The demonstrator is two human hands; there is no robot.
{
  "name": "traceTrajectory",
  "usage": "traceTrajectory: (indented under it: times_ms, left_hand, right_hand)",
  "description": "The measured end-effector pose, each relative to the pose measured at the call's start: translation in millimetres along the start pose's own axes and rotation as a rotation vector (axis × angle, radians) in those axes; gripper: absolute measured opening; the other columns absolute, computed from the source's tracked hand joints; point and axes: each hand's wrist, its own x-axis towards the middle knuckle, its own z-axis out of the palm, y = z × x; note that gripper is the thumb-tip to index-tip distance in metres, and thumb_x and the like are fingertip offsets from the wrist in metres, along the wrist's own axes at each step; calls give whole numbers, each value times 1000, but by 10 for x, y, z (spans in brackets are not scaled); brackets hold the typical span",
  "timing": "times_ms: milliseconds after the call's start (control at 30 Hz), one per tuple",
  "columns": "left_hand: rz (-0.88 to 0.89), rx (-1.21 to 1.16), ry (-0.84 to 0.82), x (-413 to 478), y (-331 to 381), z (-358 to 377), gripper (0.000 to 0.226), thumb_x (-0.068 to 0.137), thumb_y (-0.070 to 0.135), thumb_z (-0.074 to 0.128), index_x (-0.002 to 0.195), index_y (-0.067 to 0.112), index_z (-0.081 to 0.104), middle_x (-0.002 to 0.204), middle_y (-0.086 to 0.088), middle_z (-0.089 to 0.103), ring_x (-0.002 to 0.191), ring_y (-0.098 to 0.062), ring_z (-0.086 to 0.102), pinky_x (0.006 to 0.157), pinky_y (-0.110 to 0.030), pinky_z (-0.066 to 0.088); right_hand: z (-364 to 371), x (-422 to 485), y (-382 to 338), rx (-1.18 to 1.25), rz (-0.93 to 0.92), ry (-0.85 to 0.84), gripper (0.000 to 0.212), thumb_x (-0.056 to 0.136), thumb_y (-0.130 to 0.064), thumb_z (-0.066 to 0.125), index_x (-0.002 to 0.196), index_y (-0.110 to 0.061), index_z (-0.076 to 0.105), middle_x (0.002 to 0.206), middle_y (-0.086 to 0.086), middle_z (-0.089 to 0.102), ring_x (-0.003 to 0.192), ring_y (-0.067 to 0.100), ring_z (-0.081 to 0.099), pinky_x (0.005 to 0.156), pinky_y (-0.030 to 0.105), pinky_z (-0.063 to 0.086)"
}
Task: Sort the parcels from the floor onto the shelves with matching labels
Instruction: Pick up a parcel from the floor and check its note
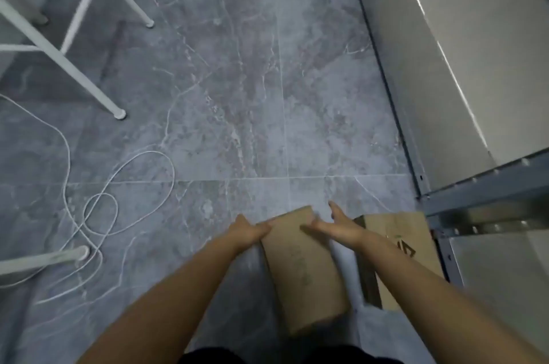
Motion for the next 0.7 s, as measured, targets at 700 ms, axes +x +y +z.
traceTrajectory:
  times_ms: [700]
  left_hand:
    - [-92,-387,32,-1517,847,-312,45,97,29,50,137,10,44,137,-13,54,117,-27,54,68,-24,39]
  right_hand:
    - [74,-1165,-911,282,81,-64,64,88,-36,63,142,-23,31,113,-3,55,84,6,56,60,24,44]
